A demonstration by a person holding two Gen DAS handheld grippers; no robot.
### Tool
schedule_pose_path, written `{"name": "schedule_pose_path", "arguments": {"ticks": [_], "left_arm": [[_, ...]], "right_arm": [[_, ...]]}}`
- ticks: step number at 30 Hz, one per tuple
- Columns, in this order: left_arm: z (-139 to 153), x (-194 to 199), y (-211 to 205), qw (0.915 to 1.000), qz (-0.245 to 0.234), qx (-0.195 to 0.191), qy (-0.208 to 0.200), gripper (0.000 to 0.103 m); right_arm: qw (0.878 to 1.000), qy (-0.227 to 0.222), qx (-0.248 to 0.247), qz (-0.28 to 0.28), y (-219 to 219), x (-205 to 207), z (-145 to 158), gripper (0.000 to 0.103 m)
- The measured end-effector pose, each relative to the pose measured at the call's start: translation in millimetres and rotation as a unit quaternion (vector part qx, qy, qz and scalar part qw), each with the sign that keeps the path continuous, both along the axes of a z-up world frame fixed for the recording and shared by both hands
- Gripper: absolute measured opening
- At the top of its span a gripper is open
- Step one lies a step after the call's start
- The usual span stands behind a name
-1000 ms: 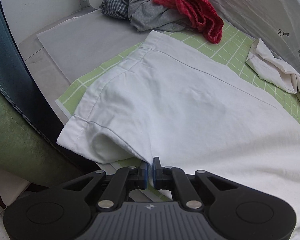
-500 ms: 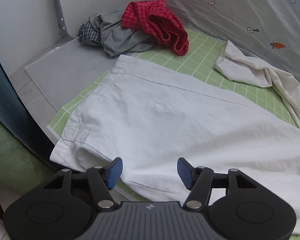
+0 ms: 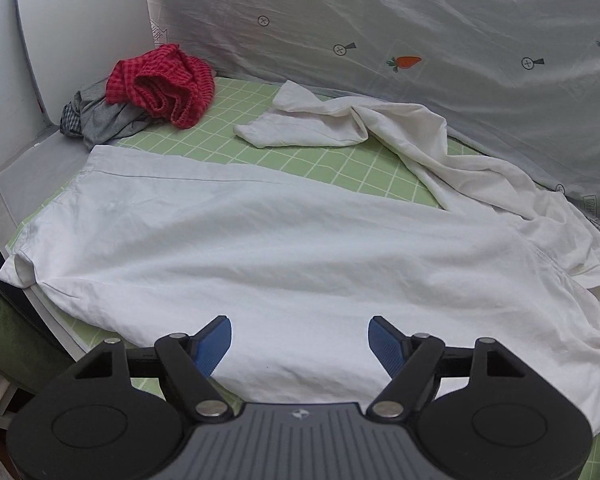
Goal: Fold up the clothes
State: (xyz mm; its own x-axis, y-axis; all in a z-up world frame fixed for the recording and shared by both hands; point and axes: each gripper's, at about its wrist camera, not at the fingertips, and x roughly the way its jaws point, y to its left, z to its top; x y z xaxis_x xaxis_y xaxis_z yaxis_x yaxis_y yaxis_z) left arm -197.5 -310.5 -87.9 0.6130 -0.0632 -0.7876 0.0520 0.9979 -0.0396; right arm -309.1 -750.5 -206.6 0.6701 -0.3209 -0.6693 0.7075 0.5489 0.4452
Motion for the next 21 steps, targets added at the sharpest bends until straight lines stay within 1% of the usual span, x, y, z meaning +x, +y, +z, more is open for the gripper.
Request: {"name": "schedule_pose_path", "arguments": {"ticks": [1,2,3,5,8,13,14,17,21], "left_arm": [[2,-7,-10,0.9999,-0.012,0.008,-0.003,0.079],[2,-12,-18,0.9996,-0.021,0.017,-0.003,0.079],[0,-14,-24,0.9994,-0.025,0.026,0.002,0.079],[-4,-17,-31,0.999,-0.03,0.032,0.013,0.079],[-15,-16,-39,0.9989,-0.026,0.022,0.032,0.079],[-35,-12,-65,0.9963,-0.051,0.033,0.061,0.079],[-39,-12,-70,0.9958,-0.056,0.031,0.065,0.079],[-48,-15,-80,0.9943,-0.068,0.022,0.079,0.079],[-56,-18,-90,0.9927,-0.081,0.017,0.088,0.079]], "right_arm": [[1.0,-0.002,0.006,0.002,-3,1,0,0.049],[1.0,0.004,0.004,0.0,-5,1,0,0.034],[1.0,0.007,0.002,0.004,-7,0,0,0.028],[1.0,0.012,-0.009,0.005,-8,-6,1,0.02],[0.998,0.037,-0.051,0.009,-4,-22,5,0.018],[0.998,0.042,-0.049,-0.029,-26,-69,5,0.017],[0.997,0.048,-0.059,-0.033,-28,-76,8,0.017],[0.99,0.081,-0.104,-0.054,-38,-101,18,0.017],[0.982,0.103,-0.122,-0.105,-63,-139,28,0.017]]}}
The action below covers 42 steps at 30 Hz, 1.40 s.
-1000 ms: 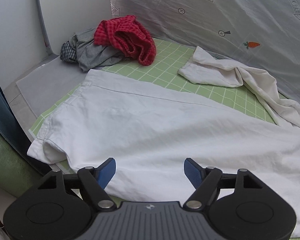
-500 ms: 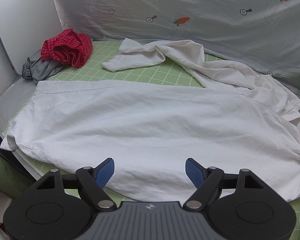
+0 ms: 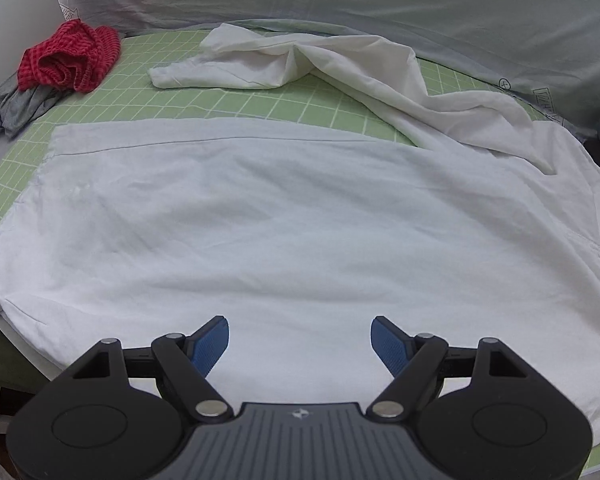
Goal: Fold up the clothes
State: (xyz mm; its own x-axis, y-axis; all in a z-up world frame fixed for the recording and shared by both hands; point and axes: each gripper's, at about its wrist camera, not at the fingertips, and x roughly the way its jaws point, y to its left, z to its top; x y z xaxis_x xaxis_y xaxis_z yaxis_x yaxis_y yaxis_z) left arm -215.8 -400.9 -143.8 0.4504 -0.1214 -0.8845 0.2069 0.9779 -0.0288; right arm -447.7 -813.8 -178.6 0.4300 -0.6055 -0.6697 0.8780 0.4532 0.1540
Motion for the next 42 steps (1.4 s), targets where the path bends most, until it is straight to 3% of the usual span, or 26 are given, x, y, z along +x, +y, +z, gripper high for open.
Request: {"name": "schedule_pose_path", "arguments": {"ticks": [7,12,17,22,31,39,42], "left_arm": [[-2,-4,5,0.9999,0.011,-0.002,0.0,0.079],[-1,-2,26,0.9991,0.043,0.001,-0.002,0.079],[2,-9,51,0.9969,0.077,0.007,-0.007,0.079],[2,-9,75,0.9946,0.103,0.013,-0.001,0.079],[4,26,127,0.9918,0.126,0.021,-0.012,0.079],[5,122,187,0.9874,0.158,-0.012,-0.007,0.079],[4,168,193,0.9884,0.15,-0.016,-0.017,0.079]], "right_arm": [[0.997,0.049,-0.034,-0.054,-27,-24,9,0.022],[0.991,0.099,-0.056,-0.065,-16,-11,13,0.045],[0.988,0.102,-0.088,-0.074,-1,-1,25,0.084],[0.988,0.082,-0.112,-0.069,20,29,41,0.099],[0.992,0.052,-0.088,0.071,87,144,38,0.101],[0.972,0.052,-0.054,0.221,172,272,34,0.1],[0.962,0.062,-0.042,0.264,193,314,22,0.091]]}}
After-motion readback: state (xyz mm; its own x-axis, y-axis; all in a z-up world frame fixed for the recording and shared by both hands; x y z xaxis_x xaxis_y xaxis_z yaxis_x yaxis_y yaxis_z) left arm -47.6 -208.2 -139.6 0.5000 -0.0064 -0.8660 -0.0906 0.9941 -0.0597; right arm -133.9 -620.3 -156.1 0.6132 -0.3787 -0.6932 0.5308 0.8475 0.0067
